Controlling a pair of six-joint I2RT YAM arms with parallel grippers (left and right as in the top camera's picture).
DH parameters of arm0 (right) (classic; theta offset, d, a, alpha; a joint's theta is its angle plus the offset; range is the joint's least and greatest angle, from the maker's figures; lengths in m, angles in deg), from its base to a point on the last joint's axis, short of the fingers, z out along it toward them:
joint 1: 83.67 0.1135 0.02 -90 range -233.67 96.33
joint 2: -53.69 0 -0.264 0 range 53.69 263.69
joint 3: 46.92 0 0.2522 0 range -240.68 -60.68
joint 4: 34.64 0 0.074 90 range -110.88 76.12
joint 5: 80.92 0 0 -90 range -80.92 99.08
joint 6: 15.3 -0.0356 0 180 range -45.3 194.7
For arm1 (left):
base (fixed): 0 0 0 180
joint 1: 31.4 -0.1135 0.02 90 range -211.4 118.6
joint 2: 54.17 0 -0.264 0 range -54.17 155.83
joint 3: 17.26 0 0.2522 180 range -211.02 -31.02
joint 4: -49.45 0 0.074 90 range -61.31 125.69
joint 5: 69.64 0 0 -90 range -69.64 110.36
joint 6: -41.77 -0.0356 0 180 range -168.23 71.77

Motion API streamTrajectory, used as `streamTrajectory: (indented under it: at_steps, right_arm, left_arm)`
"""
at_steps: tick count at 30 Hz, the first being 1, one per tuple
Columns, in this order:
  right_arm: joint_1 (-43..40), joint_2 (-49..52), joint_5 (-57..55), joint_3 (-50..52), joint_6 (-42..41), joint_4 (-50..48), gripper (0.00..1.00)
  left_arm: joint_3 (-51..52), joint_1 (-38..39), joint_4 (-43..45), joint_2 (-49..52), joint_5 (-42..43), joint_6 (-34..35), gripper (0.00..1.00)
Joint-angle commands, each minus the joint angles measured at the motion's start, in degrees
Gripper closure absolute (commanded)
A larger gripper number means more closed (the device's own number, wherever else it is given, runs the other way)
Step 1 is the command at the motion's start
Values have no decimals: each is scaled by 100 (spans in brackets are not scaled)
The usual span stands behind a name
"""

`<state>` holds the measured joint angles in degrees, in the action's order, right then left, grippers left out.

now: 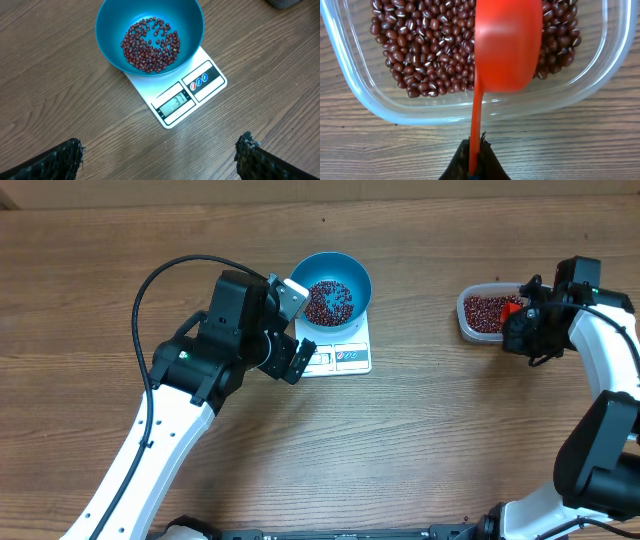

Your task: Scoop item into bowl and weigh 150g on scale

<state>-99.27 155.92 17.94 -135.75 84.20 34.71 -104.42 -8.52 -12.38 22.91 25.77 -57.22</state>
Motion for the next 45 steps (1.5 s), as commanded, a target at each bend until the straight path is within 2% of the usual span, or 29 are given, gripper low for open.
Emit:
streamTrajectory:
  at_steps: [1,15,19,26,37,45]
  right_arm:
    - [48,33,192,166,-46,39,96]
    - [247,33,1073,173,-74,83,96]
    - [234,33,1189,175,-378,-31,96]
    - [223,83,1792,175,-398,-247,96]
    - [-494,103,2662,175,-778,-380,96]
    - [-1180,103,3832,166,162,153,96]
  left_arm:
    - [28,2,9,55,59,66,0]
    - [28,2,9,55,59,66,0]
    - [28,2,9,55,59,66,0]
    - [28,2,9,55,59,63,0]
    - [28,2,9,55,57,66,0]
    - [28,2,9,52,57,66,0]
